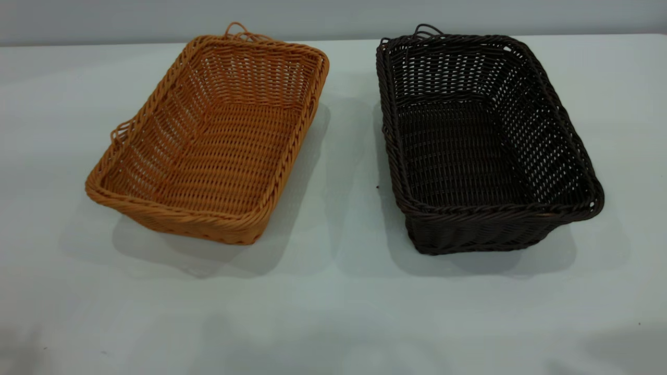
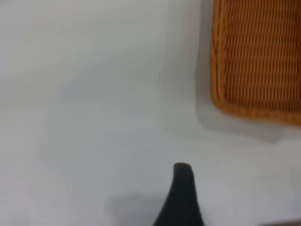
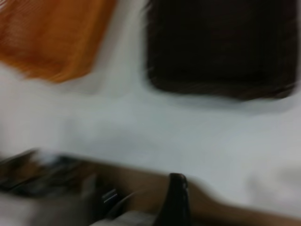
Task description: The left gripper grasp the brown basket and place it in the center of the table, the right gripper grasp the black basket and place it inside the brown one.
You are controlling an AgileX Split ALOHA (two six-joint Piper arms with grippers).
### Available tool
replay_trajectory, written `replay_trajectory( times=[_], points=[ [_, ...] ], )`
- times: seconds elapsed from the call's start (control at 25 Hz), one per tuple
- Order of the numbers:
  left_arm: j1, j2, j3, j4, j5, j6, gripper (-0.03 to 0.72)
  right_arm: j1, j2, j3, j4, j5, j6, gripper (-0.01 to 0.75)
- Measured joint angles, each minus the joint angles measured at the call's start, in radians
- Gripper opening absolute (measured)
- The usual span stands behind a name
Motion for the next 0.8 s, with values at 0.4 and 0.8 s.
replay_trajectory(
  times=[0.4, 0.8],
  points=[
    [0.000, 0.309, -0.038, -0.029, -0.195, 0.058, 0.585, 0.001, 0.608, -0.004, 0.569, -0.061, -0.179, 0.587],
    [0.000, 0.405, -0.078, -0.029, -0.286, 0.062, 0.587, 0.143, 0.971, -0.015, 1.093, -0.084, -0.238, 0.587]
  ],
)
